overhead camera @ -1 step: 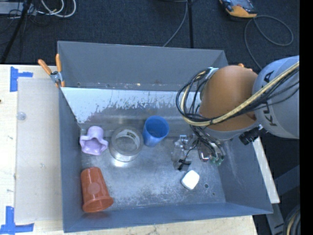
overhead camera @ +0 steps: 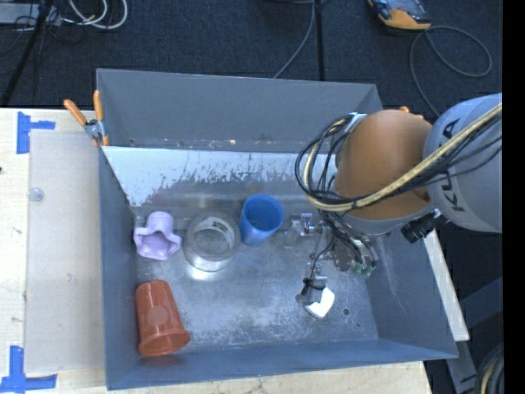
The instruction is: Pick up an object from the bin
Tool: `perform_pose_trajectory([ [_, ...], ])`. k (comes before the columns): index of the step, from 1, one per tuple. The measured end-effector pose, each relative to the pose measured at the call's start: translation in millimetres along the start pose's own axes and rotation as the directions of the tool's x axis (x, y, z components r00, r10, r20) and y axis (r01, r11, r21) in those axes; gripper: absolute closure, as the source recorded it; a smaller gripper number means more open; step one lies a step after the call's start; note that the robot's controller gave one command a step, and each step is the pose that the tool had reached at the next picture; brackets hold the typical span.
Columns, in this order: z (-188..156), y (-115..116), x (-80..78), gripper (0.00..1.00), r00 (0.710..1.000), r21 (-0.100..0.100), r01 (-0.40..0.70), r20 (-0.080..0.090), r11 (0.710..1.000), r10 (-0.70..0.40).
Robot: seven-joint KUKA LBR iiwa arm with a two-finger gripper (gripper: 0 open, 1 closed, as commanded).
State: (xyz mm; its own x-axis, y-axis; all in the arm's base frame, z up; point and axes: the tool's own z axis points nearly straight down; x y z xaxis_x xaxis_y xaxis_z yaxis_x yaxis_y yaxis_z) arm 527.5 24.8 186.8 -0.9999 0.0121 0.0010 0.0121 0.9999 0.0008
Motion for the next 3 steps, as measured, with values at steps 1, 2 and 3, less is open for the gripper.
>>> perform_pose_trajectory([
  [1, 0, 0, 0.0, 0.0, 1.0, 0.0, 0.0, 0.0, 1.0, 0.0],
  [2, 33, 19, -34.4, 0.0, 0.997, 0.001, 0.076, 0.003, 0.997, -0.076],
  [3, 80, 15, -62.9, 0.0, 0.98, -0.001, 0.198, 0.003, 0.98, -0.198],
])
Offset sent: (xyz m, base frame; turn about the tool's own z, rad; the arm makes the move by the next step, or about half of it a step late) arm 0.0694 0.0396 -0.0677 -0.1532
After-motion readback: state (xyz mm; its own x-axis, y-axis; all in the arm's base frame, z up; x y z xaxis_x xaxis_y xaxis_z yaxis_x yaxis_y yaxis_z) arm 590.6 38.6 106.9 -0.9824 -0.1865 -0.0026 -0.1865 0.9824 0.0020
